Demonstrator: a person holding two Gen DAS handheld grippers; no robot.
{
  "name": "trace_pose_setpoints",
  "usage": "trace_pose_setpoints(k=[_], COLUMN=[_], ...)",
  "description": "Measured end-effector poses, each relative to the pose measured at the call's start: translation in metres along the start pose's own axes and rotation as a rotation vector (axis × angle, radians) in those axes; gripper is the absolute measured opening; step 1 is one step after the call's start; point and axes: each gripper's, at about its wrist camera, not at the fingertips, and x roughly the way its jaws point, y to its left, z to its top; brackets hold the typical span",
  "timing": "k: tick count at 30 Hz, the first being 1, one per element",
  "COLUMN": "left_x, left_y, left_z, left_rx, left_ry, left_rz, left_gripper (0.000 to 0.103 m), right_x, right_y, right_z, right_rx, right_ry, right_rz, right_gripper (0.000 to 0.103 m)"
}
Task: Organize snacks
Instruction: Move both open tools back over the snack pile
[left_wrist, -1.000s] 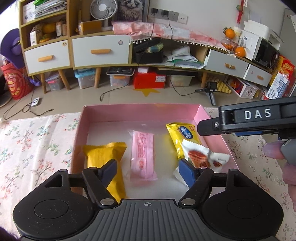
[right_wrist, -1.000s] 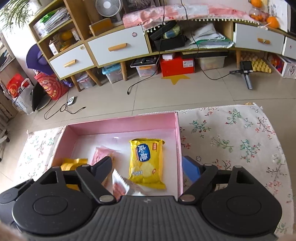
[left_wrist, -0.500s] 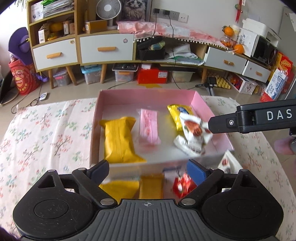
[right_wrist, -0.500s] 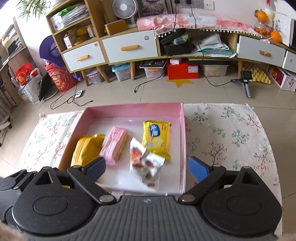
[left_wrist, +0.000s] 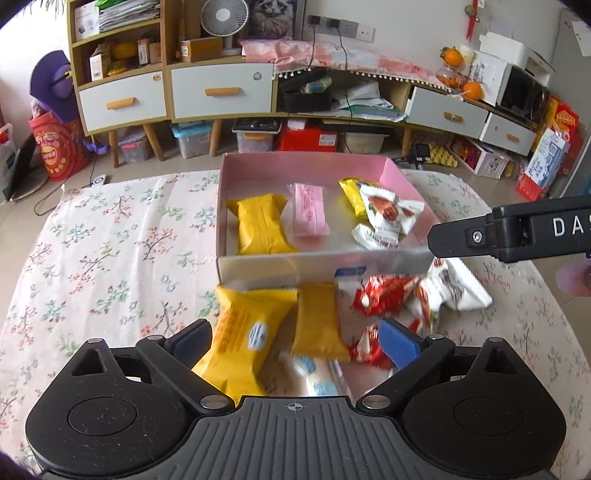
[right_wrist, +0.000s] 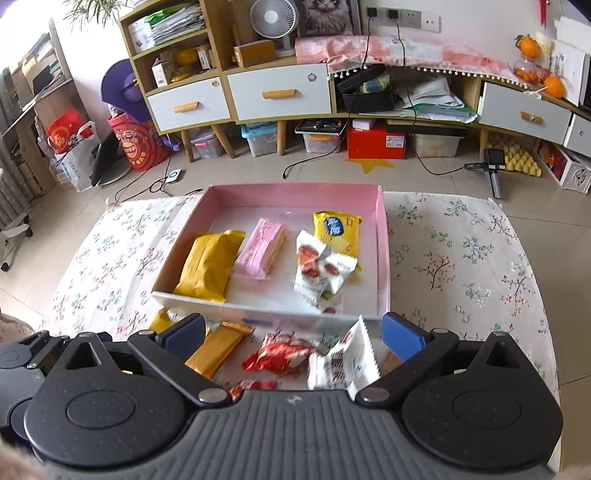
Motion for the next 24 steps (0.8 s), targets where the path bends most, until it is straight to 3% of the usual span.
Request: trace_pose_setpoints(k=[13,24], left_x=[-0.015,-0.009], left_y=[0.022,0.051], left_z=[-0.037,-0.076], left_rx=[0.013,0.123], left_ry=[0.034,0.003], left_rz=[-0.012,0.005], left_gripper=[0.099,0.099], right_x=[-0.004,-0.004], right_y=[0.008,0.012], right_z=[-0.042,-0.078], right_rx=[-0.067,-0.202], right_ry=[-0.011,-0.065], right_rz=[-0.003,0.049], right_gripper=[0.102,0.102])
